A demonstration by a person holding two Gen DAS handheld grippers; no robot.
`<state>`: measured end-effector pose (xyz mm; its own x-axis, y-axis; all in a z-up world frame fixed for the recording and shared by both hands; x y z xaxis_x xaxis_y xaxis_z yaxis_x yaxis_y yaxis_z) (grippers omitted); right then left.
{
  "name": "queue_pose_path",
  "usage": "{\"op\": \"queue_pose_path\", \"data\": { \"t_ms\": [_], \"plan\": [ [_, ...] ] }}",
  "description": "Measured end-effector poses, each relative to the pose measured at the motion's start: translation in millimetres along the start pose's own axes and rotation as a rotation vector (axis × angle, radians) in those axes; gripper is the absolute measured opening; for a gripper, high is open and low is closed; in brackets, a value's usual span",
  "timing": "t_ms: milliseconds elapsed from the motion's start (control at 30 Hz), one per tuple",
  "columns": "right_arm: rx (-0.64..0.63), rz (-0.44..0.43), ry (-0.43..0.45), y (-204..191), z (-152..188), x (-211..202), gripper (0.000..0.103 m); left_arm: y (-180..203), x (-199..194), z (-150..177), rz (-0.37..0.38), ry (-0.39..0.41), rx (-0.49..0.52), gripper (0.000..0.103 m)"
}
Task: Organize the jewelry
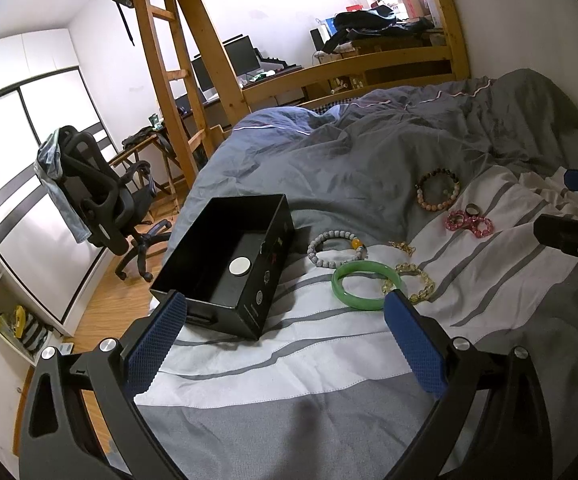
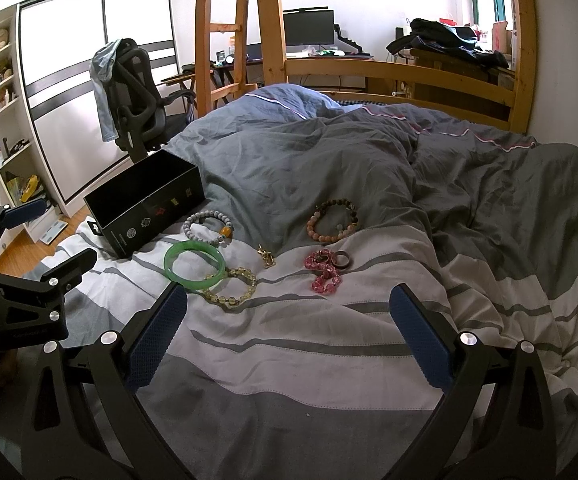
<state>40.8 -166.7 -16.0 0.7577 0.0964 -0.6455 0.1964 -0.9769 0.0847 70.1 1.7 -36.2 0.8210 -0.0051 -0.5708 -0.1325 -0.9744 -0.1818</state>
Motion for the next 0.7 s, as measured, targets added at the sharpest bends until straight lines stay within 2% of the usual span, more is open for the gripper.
{"op": "queue_pose_path", "data": {
  "t_ms": [700],
  "plan": [
    [-0.002,0.001,0.000,-0.4,-0.5,-0.2,0.100,-0.2,0.3,0.6,0.000,0.000,-0.002,0.097]
  ]
}}
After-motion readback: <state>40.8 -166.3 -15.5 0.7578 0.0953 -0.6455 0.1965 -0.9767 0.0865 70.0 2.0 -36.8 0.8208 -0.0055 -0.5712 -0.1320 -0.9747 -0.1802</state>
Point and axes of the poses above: each gripper's, at about its wrist camera, not at the fingertips, and x roughly the way its jaws point, y to its right, z to its underside, the point moved 8 cm from there along x, roughly the way its jaws point, and after that the axes turned 12 degrees about -x, right-handed, at the moved point
